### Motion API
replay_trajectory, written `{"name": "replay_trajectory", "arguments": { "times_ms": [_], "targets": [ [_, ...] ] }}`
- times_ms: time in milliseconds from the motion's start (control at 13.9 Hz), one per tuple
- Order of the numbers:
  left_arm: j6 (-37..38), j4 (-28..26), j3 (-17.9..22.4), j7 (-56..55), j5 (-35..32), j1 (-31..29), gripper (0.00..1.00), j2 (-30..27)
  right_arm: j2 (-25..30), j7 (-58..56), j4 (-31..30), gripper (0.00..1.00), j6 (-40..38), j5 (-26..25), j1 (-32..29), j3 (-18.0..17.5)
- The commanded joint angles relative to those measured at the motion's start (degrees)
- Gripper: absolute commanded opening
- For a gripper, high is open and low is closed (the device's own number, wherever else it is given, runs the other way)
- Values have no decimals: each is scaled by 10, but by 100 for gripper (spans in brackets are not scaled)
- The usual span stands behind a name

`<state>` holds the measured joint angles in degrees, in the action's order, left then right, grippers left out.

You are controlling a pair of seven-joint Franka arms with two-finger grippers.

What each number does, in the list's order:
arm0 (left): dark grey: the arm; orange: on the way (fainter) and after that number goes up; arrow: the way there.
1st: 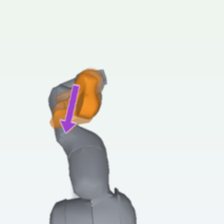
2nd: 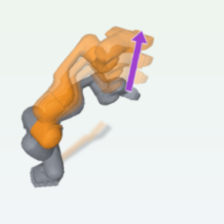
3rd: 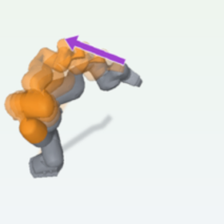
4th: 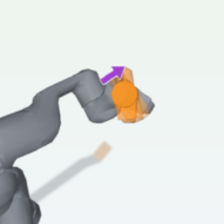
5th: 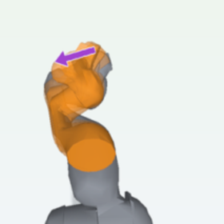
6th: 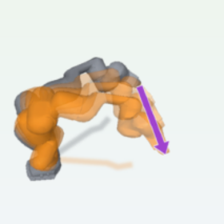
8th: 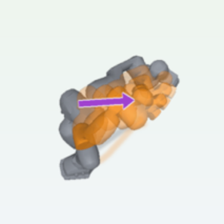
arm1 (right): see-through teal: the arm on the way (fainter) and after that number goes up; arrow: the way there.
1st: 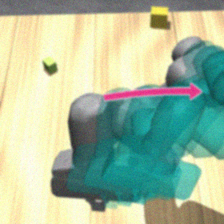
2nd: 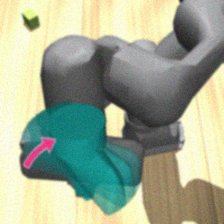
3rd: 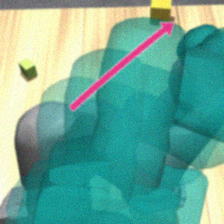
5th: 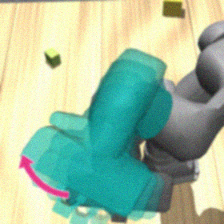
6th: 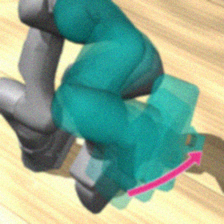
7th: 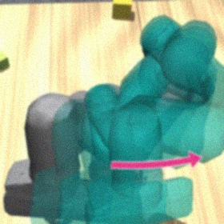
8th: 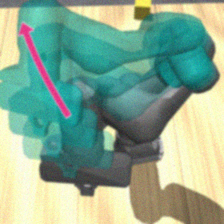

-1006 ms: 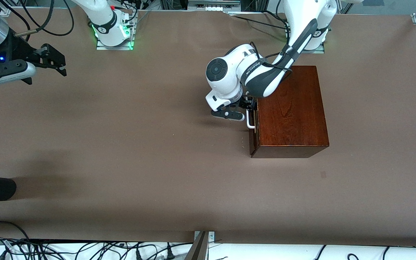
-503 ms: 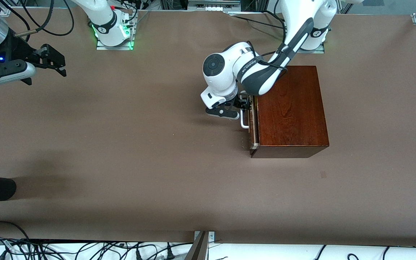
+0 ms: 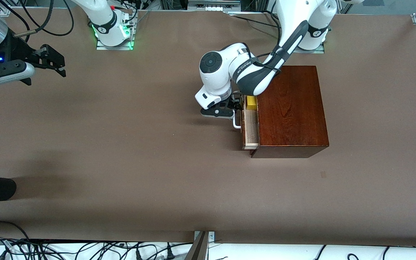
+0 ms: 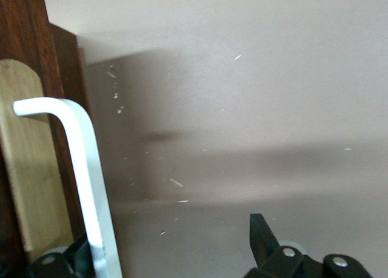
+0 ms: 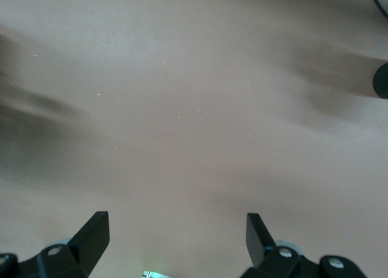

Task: Open drawer, take yellow block, close drawer
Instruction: 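Pull the drawer open by its handle with the left gripper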

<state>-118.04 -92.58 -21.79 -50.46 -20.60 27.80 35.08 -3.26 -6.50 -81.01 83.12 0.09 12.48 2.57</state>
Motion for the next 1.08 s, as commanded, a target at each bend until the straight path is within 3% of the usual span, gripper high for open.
{"name": "replay_trajectory", "arguments": {
  "times_ms": [0, 1006],
  "targets": [
    [-12, 40, -4, -12, -5, 17, 100, 28, 2, 4, 2, 100, 3, -2, -5, -3],
    [-12, 69, -4, -28, -4, 38, 100, 34, 2, 4, 2, 100, 3, -2, -5, 2]
  ]
}}
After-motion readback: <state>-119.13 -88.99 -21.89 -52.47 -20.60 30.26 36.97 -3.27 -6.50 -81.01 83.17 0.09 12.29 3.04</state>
